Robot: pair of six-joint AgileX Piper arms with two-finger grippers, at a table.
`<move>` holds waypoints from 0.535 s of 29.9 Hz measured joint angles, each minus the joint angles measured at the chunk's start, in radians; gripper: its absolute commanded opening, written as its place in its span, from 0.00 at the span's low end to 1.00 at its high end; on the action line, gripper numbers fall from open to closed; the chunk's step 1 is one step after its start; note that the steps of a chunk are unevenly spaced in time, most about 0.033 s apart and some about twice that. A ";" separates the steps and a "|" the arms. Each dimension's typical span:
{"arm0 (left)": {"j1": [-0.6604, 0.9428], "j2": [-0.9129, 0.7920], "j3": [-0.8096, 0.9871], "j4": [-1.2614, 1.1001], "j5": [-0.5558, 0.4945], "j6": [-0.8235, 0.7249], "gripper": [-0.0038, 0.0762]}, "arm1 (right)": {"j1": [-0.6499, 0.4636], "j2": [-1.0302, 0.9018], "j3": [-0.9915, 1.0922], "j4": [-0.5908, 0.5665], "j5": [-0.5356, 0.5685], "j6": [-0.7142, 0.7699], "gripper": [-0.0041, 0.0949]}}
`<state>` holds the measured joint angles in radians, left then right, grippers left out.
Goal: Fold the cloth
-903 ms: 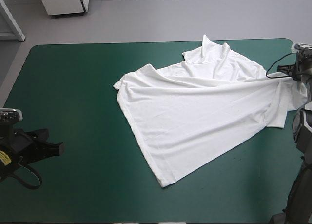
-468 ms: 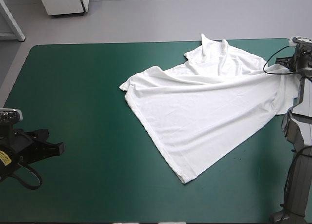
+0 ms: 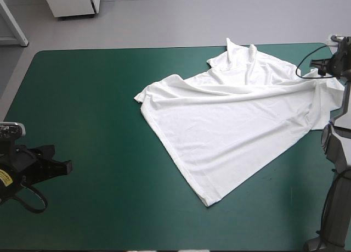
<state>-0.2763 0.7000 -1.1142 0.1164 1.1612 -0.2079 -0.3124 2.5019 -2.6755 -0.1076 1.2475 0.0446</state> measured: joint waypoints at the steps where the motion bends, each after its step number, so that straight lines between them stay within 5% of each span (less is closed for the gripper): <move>1: 0.000 0.000 0.000 0.000 0.000 0.000 0.05 | 0.000 -0.034 0.004 0.014 0.000 -0.004 0.58; 8: 0.000 0.000 0.000 0.000 0.008 0.000 0.05 | 0.015 -0.339 0.127 0.128 0.000 -0.045 0.48; 16: 0.000 0.000 0.000 0.000 0.037 0.000 0.05 | 0.113 -0.755 0.542 0.208 0.001 -0.055 0.48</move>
<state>-0.2763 0.7000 -1.1142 0.1160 1.1980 -0.2079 -0.1995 1.7471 -2.1333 0.1003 1.2487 -0.0099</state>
